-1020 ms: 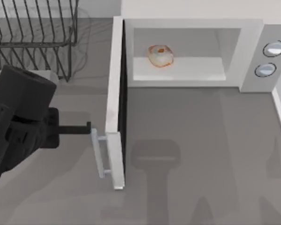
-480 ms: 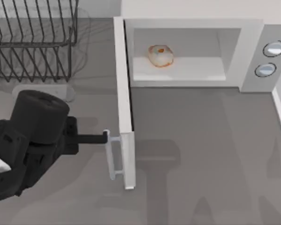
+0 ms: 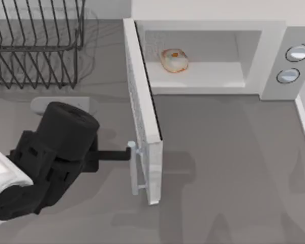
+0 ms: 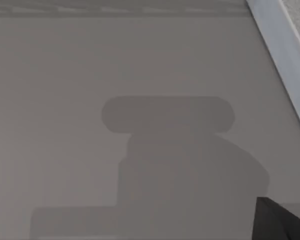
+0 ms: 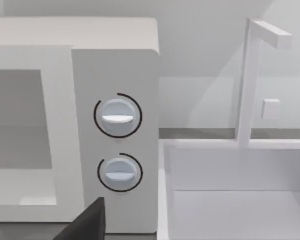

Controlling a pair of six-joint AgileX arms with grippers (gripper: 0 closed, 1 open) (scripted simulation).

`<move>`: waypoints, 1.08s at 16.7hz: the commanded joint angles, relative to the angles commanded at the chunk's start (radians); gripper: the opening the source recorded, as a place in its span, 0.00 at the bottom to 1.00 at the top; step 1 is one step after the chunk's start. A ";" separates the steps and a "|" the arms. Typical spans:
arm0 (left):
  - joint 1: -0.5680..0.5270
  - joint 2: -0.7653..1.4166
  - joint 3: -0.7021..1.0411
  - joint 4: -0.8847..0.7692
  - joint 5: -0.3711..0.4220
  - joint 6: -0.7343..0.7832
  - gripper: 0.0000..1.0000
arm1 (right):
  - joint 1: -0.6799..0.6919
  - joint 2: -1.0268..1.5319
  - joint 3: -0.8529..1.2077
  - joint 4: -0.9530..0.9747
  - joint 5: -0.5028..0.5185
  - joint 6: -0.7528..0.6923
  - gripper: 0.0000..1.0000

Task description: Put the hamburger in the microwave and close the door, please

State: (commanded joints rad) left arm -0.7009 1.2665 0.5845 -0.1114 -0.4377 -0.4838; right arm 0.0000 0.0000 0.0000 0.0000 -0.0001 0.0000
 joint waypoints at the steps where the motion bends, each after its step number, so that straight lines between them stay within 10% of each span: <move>1: -0.037 0.041 0.030 -0.005 -0.021 -0.028 0.00 | 0.000 0.000 0.000 0.000 0.000 0.000 1.00; 18: -0.328 0.421 0.398 -0.121 -0.198 -0.276 0.00 | 0.000 0.000 0.000 0.000 0.000 0.000 1.00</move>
State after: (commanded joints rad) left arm -1.0291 1.6871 0.9829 -0.2323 -0.6357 -0.7600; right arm 0.0000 0.0000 0.0000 0.0000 -0.0001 0.0000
